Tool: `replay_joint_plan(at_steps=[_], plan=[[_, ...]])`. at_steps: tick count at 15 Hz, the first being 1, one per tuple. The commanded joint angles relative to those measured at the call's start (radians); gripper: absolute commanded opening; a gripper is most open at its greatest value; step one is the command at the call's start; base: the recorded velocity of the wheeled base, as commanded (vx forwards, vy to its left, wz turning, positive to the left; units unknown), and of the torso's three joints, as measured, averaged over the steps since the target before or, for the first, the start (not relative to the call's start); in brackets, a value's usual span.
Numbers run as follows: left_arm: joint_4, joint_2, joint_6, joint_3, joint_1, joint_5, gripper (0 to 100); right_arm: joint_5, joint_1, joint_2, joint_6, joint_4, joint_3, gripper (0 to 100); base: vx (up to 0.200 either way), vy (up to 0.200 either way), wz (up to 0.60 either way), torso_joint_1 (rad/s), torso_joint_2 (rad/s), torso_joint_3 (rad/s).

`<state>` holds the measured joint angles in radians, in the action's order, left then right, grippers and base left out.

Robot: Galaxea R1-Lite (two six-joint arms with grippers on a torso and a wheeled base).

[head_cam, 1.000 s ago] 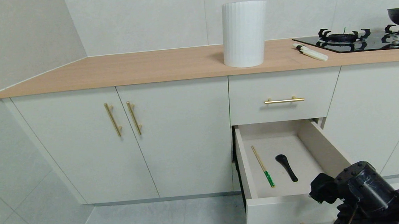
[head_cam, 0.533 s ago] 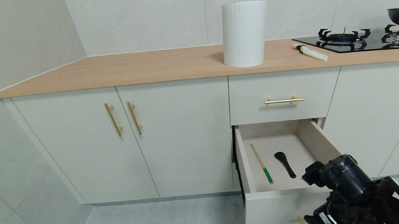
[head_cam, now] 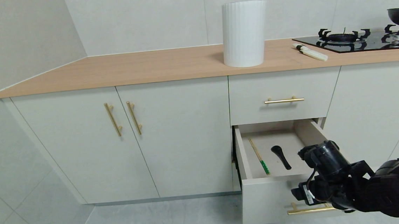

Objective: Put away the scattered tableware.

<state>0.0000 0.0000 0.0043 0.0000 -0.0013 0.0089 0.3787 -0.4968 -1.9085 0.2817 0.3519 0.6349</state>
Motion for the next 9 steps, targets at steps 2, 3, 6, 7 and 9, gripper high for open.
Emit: replay_joint_plan(at_steps=[2,3,6,7,9], plan=[[0.0,0.002,0.0,0.0,0.0,0.0,100,0.002,0.018,-0.043,0.01,0.058,0.02,100,0.0,0.0,0.0,0.0,0.0,0.0],[0.0,0.002,-0.001,0.0,0.0,0.0,100,0.002,0.023,-0.049,0.01,0.073,0.02,100,0.0,0.0,0.0,0.0,0.0,0.0],[0.0,0.002,-0.001,0.0,0.0,0.0,100,0.005,0.063,-0.121,0.03,0.22,0.019,100,0.0,0.0,0.0,0.0,0.0,0.0],[0.0,0.002,-0.001,0.0,0.0,0.0,100,0.008,0.075,-0.144,0.03,0.279,0.017,100,0.0,0.0,0.0,0.0,0.0,0.0],[0.0,0.002,-0.001,0.0,0.0,0.0,100,0.009,0.095,-0.188,0.03,0.395,0.012,100,0.0,0.0,0.0,0.0,0.0,0.0]])
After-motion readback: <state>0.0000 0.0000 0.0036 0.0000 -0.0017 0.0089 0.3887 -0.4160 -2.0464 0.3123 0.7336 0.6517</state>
